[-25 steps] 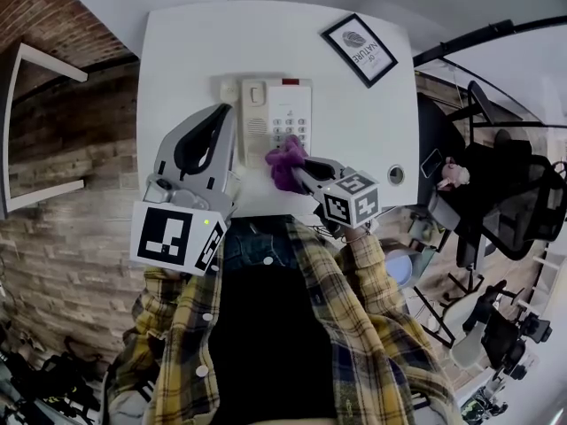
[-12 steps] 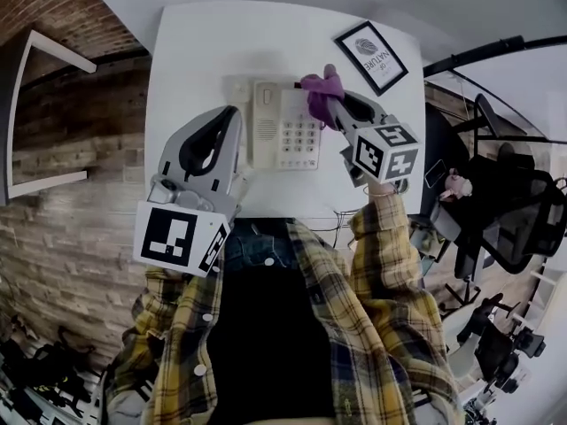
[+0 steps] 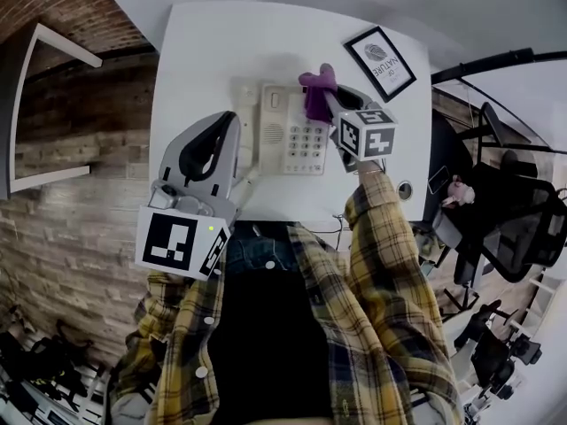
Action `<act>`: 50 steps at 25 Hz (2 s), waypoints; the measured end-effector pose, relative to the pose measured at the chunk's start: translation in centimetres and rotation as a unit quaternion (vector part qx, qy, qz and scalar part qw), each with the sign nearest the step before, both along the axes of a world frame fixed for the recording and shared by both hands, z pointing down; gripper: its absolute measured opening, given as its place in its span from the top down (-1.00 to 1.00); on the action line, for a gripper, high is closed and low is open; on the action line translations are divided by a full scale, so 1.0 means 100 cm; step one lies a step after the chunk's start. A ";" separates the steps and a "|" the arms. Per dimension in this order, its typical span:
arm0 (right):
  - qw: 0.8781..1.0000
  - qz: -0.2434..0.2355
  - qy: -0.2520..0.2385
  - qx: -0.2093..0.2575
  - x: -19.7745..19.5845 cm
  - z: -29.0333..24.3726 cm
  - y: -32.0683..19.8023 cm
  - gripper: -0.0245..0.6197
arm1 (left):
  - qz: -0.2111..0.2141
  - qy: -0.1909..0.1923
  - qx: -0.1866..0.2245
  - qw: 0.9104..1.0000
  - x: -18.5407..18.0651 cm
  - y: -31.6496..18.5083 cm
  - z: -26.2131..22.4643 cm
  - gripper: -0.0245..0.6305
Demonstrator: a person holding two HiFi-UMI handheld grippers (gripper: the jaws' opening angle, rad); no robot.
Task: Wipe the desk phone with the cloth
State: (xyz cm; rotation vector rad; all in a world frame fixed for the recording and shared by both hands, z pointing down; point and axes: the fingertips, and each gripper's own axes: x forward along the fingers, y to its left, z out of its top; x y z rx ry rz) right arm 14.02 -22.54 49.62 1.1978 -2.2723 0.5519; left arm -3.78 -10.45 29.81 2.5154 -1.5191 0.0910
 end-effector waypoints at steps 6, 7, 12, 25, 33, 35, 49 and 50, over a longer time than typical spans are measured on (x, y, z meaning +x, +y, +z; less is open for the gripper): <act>1.000 0.010 -0.021 -0.003 0.003 0.013 0.009 0.74 | 0.002 0.000 -0.003 1.000 -0.001 -0.002 0.002 0.87; 1.000 0.007 -0.019 -0.007 0.003 0.014 0.012 0.74 | 0.003 0.000 -0.003 1.000 0.000 -0.003 0.002 0.88; 1.000 -0.001 -0.012 -0.020 0.007 0.020 0.030 0.74 | 0.010 0.003 0.000 1.000 0.006 -0.003 0.000 0.88; 0.999 -0.009 -0.014 -0.047 0.007 0.035 0.080 0.74 | 0.024 0.005 0.004 1.000 0.014 -0.002 -0.001 0.87; 0.997 -0.015 -0.021 -0.069 0.008 0.045 0.119 0.74 | 0.029 0.006 0.010 1.000 0.021 0.001 -0.006 0.87; 0.997 -0.019 -0.021 -0.075 0.009 0.048 0.129 0.74 | 0.030 0.006 0.012 0.999 0.023 0.001 -0.007 0.87; 0.987 -0.028 -0.058 -0.145 0.011 0.066 0.186 0.74 | 0.042 0.010 0.013 0.999 0.037 0.004 -0.007 0.87; 0.986 -0.026 -0.062 -0.150 0.011 0.066 0.188 0.74 | 0.042 0.010 0.013 0.999 0.038 0.003 -0.008 0.87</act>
